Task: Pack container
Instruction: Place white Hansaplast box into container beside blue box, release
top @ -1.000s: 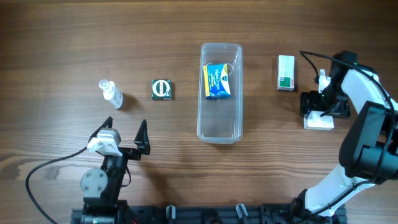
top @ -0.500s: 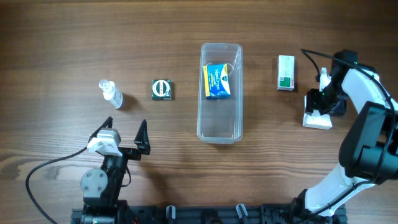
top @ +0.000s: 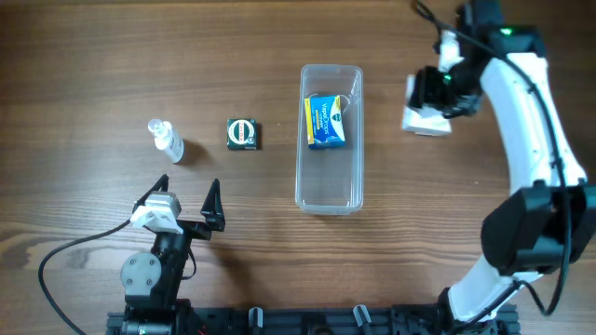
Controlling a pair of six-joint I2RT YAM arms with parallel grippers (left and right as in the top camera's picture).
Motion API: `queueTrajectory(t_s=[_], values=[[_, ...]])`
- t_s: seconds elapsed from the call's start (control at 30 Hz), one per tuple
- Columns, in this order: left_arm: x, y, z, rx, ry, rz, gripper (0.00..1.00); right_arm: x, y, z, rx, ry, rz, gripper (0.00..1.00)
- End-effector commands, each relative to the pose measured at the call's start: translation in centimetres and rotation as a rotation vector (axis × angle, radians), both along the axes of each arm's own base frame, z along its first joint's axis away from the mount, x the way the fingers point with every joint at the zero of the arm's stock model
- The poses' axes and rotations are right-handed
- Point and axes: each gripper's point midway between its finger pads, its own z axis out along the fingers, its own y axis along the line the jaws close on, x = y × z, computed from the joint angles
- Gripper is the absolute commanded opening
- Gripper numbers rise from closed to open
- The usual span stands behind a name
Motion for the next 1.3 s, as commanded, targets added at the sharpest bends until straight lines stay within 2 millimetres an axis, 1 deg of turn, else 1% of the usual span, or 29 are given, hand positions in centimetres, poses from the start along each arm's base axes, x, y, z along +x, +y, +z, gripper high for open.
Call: queueTrajectory(t_s=[0.0,0.07,0.1,0.17,0.2,0.23,0.37,0.47,0.57,0.7,0.8,0.87,1.07,1.17,1.23,1.27], values=[[0.0,0.2,-0.4,0.024,0.005,0.010,1.00,0.3,6.7,3.1,0.072,-0.092,0.012,0.70],[0.0,0.2,-0.4,0.024,0.005,0.010,1.00,0.4,10.8,3.5,0.099,-0.137,0.058,0.70],[0.0,0.2,-0.4,0.024,0.005,0.010,1.00,0.6,12.5,3.8,0.104,-0.166,0.071,0.70],[0.0,0.2,-0.4,0.024,0.005,0.010,1.00,0.9,14.7,4.0,0.104,-0.212,0.067,0.70],[0.0,0.2,-0.4,0.024,0.005,0.010,1.00,0.9,15.7,3.8,0.101,-0.222,0.055,0.70],[0.0,0.2,-0.4,0.024,0.005,0.010,1.00,1.1,16.1,3.1,0.067,-0.225,0.033,0.70],[0.0,0.2,-0.4,0.024,0.005,0.010,1.00,2.1,16.8,0.3,0.031,-0.200,0.040,0.72],[0.0,0.2,-0.4,0.024,0.005,0.010,1.00,3.2,17.1,-2.4,0.005,-0.180,0.039,0.72],[0.0,0.2,-0.4,0.024,0.005,0.010,1.00,3.8,17.4,-4.4,-0.005,-0.161,0.040,0.73],[0.0,0.2,-0.4,0.024,0.005,0.010,1.00,4.5,17.5,-6.3,-0.023,-0.152,0.036,0.73],[0.0,0.2,-0.4,0.024,0.005,0.010,1.00,4.5,17.5,-7.8,-0.037,-0.128,0.037,0.74],[0.0,0.2,-0.4,0.024,0.005,0.010,1.00,4.5,17.5,-8.4,-0.041,-0.117,0.038,0.77],[0.0,0.2,-0.4,0.024,0.005,0.010,1.00,4.4,17.4,-8.5,-0.045,-0.109,0.039,0.81],[0.0,0.2,-0.4,0.024,0.005,0.010,1.00,4.3,17.5,-7.8,-0.037,-0.117,0.040,0.81],[0.0,0.2,-0.4,0.024,0.005,0.010,1.00,4.2,17.4,-5.8,-0.029,-0.148,0.059,0.82],[0.0,0.2,-0.4,0.024,0.005,0.010,1.00,4.2,17.2,-3.1,-0.012,-0.201,0.071,0.84]])
